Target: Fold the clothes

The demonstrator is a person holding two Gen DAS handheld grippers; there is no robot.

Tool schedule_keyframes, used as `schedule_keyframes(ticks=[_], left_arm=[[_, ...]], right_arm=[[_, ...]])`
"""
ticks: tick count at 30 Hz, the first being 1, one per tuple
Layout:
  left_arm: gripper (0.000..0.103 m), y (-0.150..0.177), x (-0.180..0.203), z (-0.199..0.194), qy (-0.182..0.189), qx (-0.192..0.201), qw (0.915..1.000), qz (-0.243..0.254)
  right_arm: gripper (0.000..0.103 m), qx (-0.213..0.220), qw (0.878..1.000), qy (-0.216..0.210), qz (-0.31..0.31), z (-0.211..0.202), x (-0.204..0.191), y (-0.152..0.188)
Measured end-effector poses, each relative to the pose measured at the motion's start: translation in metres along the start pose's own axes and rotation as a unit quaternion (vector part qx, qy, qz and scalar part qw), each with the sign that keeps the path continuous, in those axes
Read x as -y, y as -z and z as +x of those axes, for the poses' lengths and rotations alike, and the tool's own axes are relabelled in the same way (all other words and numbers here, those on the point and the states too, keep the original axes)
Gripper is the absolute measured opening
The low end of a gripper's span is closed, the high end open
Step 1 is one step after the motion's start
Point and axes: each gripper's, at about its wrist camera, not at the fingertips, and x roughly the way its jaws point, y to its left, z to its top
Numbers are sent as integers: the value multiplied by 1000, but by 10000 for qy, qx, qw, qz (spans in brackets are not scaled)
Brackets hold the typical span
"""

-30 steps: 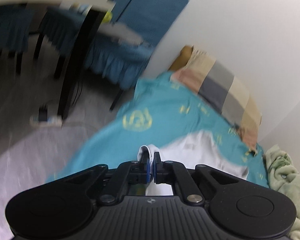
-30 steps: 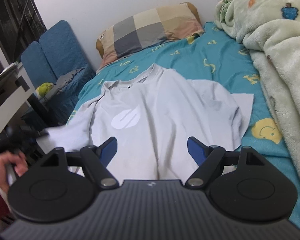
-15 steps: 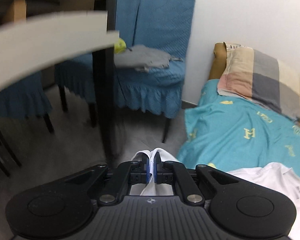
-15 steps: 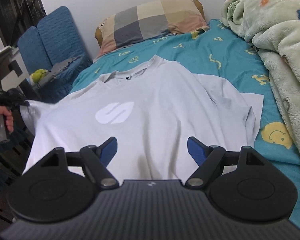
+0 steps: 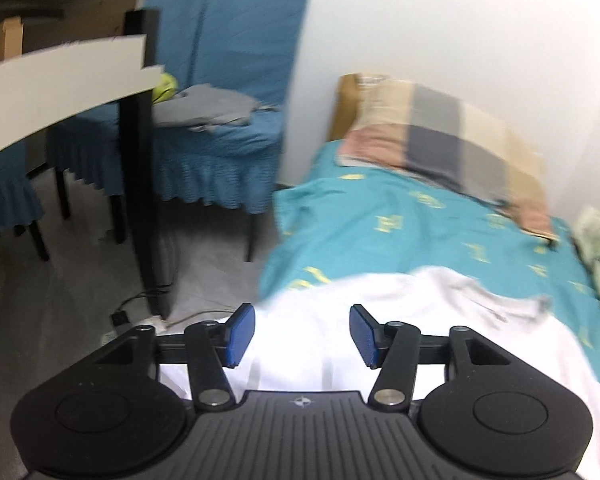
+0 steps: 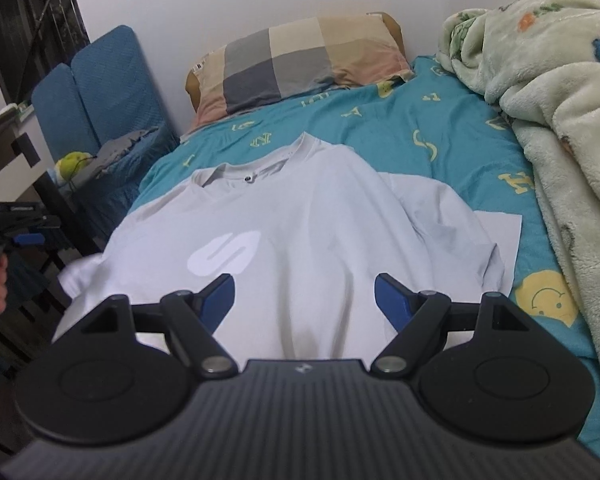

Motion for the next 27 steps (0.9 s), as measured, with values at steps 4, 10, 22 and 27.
schedule_keyframes(ticks=[4, 10, 22, 27], left_arm=[[62, 34, 29, -59, 323, 16, 9994, 150], [70, 95, 63, -128, 553, -60, 9979, 345], [75, 182, 80, -203, 553, -160, 9959, 696], [75, 194, 78, -205, 522, -214, 9958, 715]], right_arm=[[79, 92, 9999, -59, -106, -13, -2, -2], [79, 233, 9993, -117, -279, -33, -4, -6], [78, 323, 9994, 100, 20, -51, 23, -26], [78, 254, 9986, 323, 343, -46, 47, -39]])
